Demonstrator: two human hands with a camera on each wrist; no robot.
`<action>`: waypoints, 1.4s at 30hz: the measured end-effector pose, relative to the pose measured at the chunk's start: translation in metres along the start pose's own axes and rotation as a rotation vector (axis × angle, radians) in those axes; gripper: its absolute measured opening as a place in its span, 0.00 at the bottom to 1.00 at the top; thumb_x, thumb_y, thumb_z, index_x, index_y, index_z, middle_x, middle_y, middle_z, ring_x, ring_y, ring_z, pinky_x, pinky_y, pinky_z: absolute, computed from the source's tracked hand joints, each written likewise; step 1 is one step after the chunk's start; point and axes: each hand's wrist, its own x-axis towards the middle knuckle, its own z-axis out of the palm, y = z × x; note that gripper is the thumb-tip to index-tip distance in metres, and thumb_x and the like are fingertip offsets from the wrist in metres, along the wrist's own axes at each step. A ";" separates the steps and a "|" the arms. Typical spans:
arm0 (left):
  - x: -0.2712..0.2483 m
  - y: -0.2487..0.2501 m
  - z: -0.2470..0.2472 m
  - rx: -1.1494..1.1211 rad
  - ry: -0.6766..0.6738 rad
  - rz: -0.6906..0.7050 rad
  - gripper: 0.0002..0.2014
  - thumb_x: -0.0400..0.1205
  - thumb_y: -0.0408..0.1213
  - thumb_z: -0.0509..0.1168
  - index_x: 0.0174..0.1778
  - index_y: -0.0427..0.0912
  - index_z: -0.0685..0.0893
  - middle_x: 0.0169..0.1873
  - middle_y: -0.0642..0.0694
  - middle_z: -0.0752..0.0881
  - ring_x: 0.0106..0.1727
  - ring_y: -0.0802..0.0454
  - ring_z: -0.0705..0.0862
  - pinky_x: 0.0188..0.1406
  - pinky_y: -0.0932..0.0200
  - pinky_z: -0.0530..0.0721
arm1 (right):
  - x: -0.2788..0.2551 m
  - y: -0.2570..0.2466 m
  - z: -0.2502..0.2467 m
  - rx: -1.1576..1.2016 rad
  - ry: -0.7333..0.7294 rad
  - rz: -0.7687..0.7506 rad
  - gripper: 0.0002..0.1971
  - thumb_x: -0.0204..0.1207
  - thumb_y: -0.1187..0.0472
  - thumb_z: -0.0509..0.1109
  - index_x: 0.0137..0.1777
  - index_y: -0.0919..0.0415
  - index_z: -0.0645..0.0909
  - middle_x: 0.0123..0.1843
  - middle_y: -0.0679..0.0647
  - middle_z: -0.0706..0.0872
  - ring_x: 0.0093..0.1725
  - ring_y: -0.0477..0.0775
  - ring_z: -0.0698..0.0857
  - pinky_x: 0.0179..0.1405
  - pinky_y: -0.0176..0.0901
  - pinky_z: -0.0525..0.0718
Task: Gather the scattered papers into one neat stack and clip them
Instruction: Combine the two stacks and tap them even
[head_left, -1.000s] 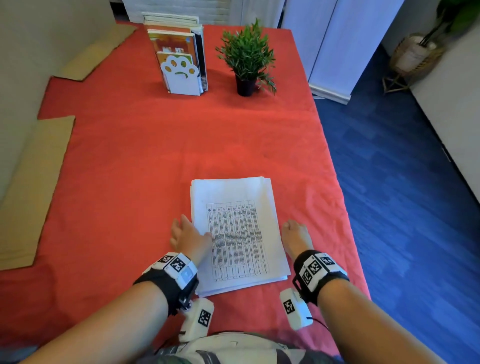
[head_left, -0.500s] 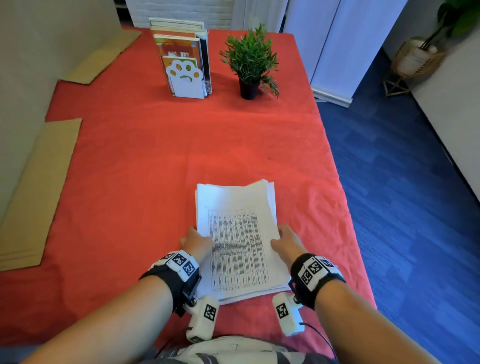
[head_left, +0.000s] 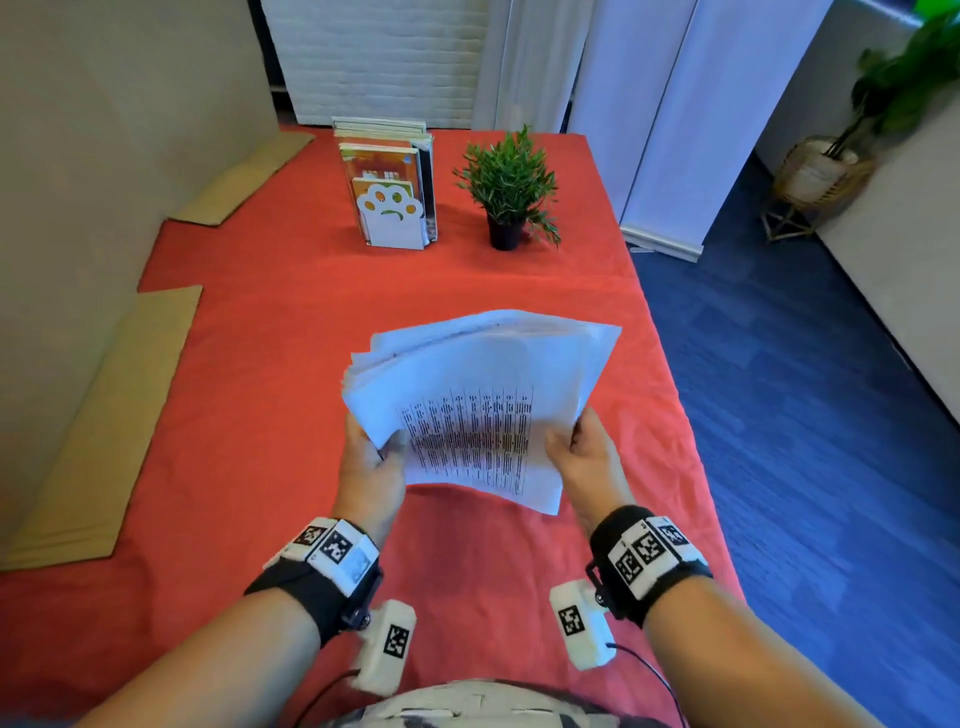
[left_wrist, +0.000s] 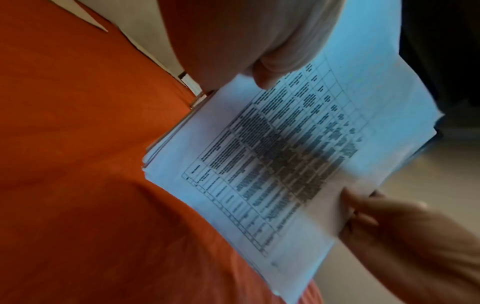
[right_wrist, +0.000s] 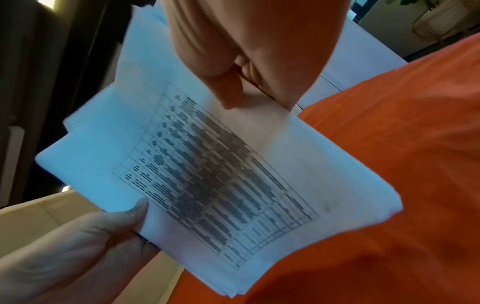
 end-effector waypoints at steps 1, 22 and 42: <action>-0.004 -0.002 0.000 0.018 -0.024 0.011 0.23 0.81 0.20 0.59 0.68 0.47 0.69 0.57 0.56 0.80 0.52 0.79 0.78 0.57 0.82 0.73 | -0.003 -0.001 0.001 0.011 -0.011 0.005 0.13 0.69 0.61 0.66 0.51 0.46 0.80 0.52 0.64 0.87 0.52 0.56 0.84 0.60 0.70 0.80; -0.006 0.034 0.009 -0.152 0.104 0.173 0.30 0.73 0.34 0.73 0.67 0.38 0.65 0.55 0.56 0.77 0.51 0.79 0.79 0.58 0.78 0.75 | -0.010 -0.011 0.010 0.194 -0.039 -0.013 0.22 0.61 0.73 0.65 0.50 0.48 0.80 0.45 0.50 0.89 0.46 0.48 0.86 0.49 0.47 0.84; 0.012 0.020 0.002 0.003 -0.038 0.122 0.26 0.75 0.15 0.63 0.61 0.42 0.64 0.47 0.54 0.79 0.41 0.84 0.79 0.44 0.84 0.75 | -0.001 -0.036 0.009 0.263 0.042 -0.152 0.31 0.59 0.75 0.64 0.57 0.42 0.76 0.48 0.48 0.82 0.48 0.49 0.81 0.56 0.53 0.79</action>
